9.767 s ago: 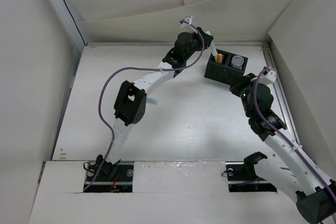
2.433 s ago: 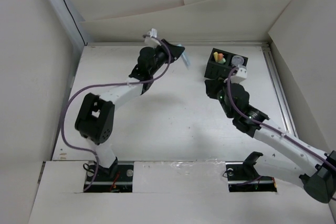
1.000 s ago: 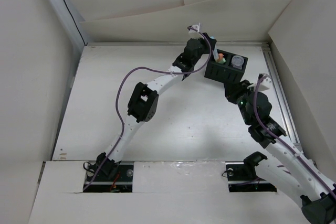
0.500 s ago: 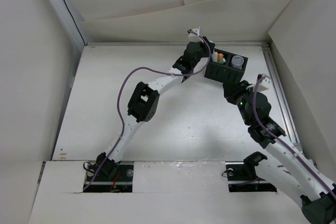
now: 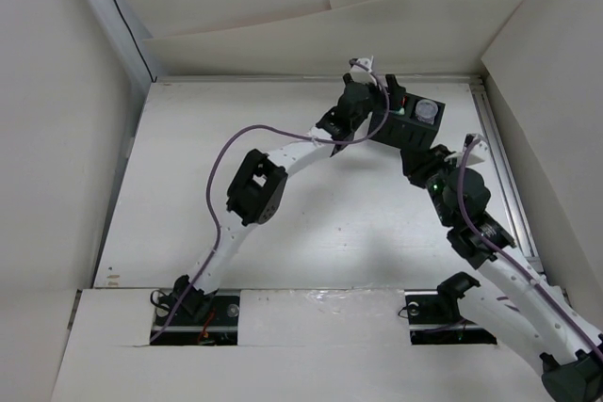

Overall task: Sort the stationery into containers
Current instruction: Place the stationery into the container

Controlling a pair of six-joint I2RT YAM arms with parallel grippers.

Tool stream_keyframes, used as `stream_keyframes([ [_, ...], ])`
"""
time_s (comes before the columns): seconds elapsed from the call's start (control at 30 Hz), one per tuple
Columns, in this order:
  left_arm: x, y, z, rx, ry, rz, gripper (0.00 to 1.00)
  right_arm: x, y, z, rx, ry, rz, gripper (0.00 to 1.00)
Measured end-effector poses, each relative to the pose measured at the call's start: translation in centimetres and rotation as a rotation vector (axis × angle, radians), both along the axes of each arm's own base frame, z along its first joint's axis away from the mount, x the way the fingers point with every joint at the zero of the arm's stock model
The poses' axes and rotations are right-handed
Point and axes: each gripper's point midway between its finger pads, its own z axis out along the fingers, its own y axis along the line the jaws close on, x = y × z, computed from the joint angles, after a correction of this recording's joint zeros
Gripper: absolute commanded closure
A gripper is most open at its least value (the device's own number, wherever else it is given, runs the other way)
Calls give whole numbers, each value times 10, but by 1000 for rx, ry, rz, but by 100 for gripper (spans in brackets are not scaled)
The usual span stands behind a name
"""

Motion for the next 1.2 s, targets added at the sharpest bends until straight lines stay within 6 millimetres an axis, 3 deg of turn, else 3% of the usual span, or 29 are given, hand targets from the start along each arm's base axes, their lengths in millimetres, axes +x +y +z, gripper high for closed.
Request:
stream_keyframes([
  [0.1, -19, 2, 29, -12, -21, -7, 0, -3, -1, 5, 9, -17, 3, 64],
  [0.23, -42, 20, 86, -67, -72, 11, 0, -6, -3, 9, 20, -36, 3, 50],
  [0.33, -59, 53, 135, -129, -103, 49, 0, -7, -3, 9, 21, -39, 3, 33],
  [0.4, -65, 77, 157, -174, -103, 72, 0, -7, -3, 9, 17, -40, 3, 22],
  [0.43, -66, 90, 166, -195, -99, 86, 0, -7, -3, 9, 15, -39, 3, 0],
  [0.5, -67, 117, 174, -220, -83, 116, 0, -5, -2, 6, 5, -33, 6, 0],
  [0.6, -72, 155, 157, -206, -34, 163, 0, 0, 2, -6, -19, 2, 15, 0],
  [0.73, -97, 188, 94, -125, 92, 211, 0, 8, 12, -28, -61, 69, 45, 0],
  [0.83, -125, 206, 42, -55, 195, 221, 0, 9, 14, -32, -68, 80, 54, 0],
  [0.93, -151, 224, 5, 0, 271, 223, 0, 10, 15, -30, -73, 76, 59, 0],
  [1.03, -171, 235, -12, 26, 307, 211, 0, 10, 15, -30, -82, 75, 59, 0],
  [1.2, -199, 247, -13, 4, 293, 160, 0, 13, 14, -38, -101, 96, 50, 0],
])
